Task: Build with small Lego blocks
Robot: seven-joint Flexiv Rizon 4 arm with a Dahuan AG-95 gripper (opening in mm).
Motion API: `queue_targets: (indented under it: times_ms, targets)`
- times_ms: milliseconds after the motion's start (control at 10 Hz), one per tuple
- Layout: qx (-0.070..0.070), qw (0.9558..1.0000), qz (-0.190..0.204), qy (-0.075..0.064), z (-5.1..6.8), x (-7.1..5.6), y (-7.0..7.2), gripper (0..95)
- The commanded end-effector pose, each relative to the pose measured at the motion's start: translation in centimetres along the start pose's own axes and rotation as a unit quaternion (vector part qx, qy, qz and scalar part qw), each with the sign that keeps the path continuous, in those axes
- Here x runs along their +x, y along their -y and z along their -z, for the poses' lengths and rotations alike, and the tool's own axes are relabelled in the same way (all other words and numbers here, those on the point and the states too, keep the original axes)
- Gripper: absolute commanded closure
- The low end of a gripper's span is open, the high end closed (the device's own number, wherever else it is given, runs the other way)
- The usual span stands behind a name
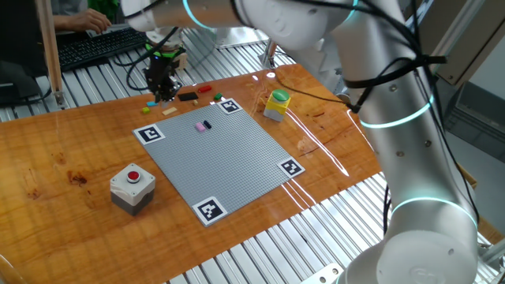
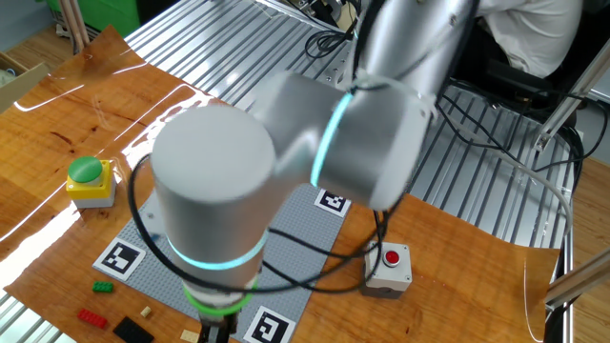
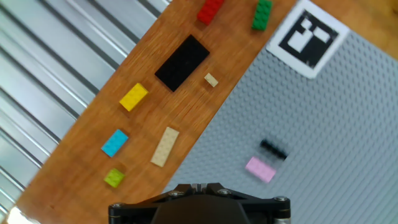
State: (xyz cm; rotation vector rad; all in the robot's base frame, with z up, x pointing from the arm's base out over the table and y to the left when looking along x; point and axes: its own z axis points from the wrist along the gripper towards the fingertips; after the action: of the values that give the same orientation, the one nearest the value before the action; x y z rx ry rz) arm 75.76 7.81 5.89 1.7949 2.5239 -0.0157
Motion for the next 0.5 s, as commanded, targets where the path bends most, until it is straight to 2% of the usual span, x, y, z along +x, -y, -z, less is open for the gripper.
queue_targets:
  times_ms: [100,500]
  targets:
    - [0.001,0.9999,-0.011,0.004,0.01,0.02,-0.19,76.0]
    - [0.000,0.9996,-0.026,0.003,0.01,0.02,-0.19,76.0]
